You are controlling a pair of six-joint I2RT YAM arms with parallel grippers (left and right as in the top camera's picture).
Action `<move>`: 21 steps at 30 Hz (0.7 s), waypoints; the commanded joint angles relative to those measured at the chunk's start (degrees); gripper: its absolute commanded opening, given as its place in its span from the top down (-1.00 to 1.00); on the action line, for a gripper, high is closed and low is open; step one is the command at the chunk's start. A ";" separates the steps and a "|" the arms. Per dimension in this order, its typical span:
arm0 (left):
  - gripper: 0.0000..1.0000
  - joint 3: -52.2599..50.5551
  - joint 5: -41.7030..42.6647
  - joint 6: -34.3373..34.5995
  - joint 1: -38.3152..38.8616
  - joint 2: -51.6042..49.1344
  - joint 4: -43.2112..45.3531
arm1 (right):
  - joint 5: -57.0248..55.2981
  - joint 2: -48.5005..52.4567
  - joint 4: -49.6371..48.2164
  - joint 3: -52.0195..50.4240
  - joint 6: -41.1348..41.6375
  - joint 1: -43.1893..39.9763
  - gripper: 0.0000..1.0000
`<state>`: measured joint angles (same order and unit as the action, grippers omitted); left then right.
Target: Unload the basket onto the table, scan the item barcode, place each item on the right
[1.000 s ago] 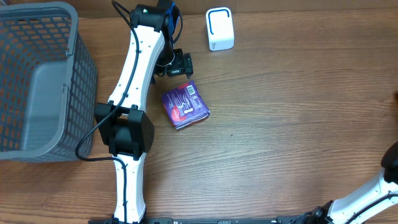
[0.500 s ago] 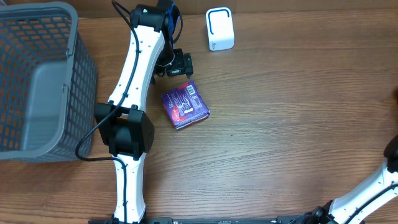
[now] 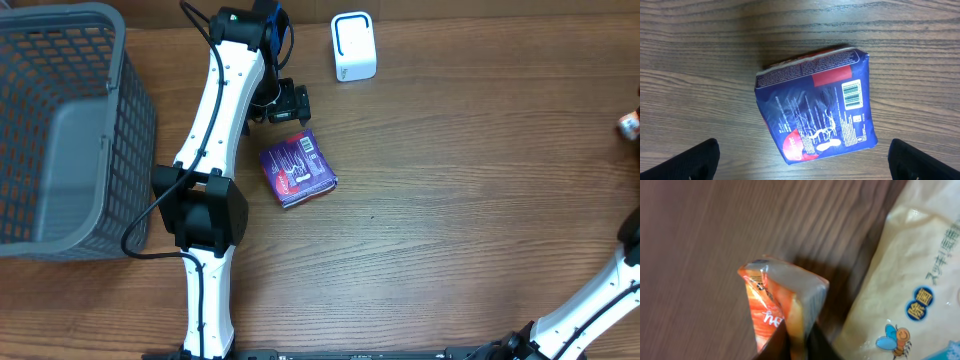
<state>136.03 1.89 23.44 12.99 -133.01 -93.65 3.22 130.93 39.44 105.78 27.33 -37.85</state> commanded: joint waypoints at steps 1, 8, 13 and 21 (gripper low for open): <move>-1.00 0.94 0.48 -0.11 -0.20 -0.02 -0.13 | 0.48 0.76 0.15 0.31 -0.35 -0.15 -0.10; -1.00 0.94 0.48 -0.11 -0.22 -0.02 -0.13 | -1.22 -5.07 2.01 0.46 -0.74 -0.85 -0.39; -1.00 0.94 0.48 -0.13 -0.22 -0.02 -0.13 | -0.94 -14.64 1.81 0.48 -0.74 -0.90 -0.51; -1.00 0.94 0.48 -0.11 -0.20 -0.02 -0.15 | 27.28 -26.25 6.97 0.48 -0.74 -0.57 -0.74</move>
<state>136.03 1.89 23.44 12.99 -133.01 -93.65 11.75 107.26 43.33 105.91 26.74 -38.57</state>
